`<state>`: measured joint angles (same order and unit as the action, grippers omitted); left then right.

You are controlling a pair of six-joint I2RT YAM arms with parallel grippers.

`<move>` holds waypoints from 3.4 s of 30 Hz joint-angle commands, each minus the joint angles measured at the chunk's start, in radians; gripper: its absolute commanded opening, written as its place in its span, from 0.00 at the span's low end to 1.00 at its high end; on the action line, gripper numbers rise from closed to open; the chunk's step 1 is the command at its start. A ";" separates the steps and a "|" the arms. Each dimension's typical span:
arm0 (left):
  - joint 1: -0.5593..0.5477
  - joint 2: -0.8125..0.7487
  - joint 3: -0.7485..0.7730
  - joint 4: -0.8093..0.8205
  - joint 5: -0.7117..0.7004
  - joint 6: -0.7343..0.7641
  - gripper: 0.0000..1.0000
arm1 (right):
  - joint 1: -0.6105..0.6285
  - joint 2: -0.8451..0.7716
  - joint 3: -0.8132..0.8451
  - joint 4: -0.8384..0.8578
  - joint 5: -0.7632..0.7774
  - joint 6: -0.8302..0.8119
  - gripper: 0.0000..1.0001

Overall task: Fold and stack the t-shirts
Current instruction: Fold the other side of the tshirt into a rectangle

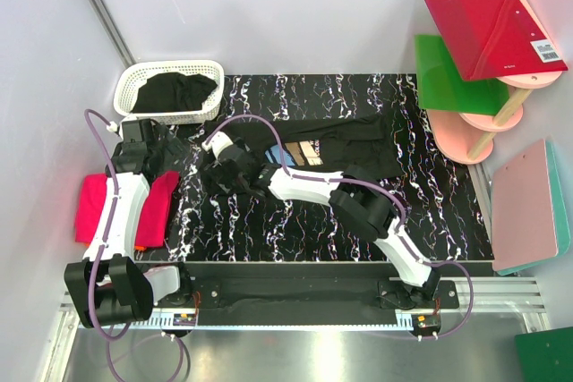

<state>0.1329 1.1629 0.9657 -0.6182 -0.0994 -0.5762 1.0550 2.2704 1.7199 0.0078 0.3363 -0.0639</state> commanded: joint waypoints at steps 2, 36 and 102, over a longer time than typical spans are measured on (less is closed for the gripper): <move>0.005 0.001 -0.001 0.048 0.023 0.015 0.99 | -0.001 0.028 0.069 0.015 0.046 -0.010 0.87; 0.004 0.012 -0.015 0.058 0.030 0.016 0.99 | -0.009 -0.054 -0.006 0.037 0.063 0.018 0.79; -0.412 -0.022 -0.180 0.308 0.112 -0.024 0.99 | -0.283 -0.142 -0.081 0.410 0.570 -0.186 1.00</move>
<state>-0.2222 1.0405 0.7822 -0.4511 -0.0101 -0.5945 0.8021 2.3939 1.7515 0.2863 0.8543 -0.3119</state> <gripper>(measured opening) 0.987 0.993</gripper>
